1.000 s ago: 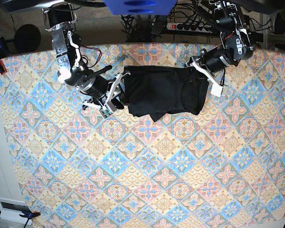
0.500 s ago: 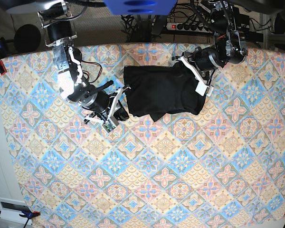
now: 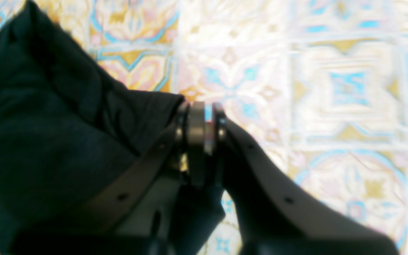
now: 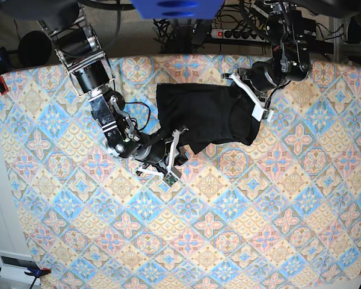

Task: Layout the t-shirt on the table in an organized manner, then fold the t-shirt properly
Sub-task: 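Grasp opposite ends of the black bundle with both grippers, then fold the bundle end with the left gripper toward the right gripper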

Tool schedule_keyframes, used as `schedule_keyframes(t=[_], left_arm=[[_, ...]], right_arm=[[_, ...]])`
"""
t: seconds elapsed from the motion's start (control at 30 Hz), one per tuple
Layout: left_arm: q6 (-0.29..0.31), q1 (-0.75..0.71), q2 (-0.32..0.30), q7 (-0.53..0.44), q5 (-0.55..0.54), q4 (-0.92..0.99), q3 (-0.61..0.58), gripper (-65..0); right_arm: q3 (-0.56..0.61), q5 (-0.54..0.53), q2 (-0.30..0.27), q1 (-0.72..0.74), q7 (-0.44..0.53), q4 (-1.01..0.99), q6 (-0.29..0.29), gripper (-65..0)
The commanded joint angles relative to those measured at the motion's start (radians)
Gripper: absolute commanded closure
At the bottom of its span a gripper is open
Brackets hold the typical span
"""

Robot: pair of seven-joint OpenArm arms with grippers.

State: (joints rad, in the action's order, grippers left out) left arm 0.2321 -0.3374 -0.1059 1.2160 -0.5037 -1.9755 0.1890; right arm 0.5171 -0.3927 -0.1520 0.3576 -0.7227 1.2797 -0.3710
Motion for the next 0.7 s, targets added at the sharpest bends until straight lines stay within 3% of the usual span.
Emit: schedule_keyframes(t=[0.0, 0.13, 0.37, 0.67], left_arm=[[0.005, 0.005, 0.001, -0.015, -0.003, -0.008, -0.004, -0.2], [0.005, 0.045, 0.001, -0.052, 0.029, 0.063, -0.004, -0.2], [0.005, 0.119, 0.001, -0.055, 0.07, 0.144, -0.004, -0.2], [0.003, 0.238, -0.001, -0.055, 0.073, 0.273, -0.004, -0.2]], right_arm=[[0.019, -0.005, -0.001, 0.036, 0.018, -0.019, -0.003, -3.4], [0.081, -0.005, -0.001, 0.048, 0.019, -0.11, -0.003, -3.4], [0.085, -0.005, -0.01, 0.036, 0.012, -0.065, -0.003, -3.3], [0.079, -0.005, -0.088, -0.11, -0.024, 0.076, -0.003, -3.1]])
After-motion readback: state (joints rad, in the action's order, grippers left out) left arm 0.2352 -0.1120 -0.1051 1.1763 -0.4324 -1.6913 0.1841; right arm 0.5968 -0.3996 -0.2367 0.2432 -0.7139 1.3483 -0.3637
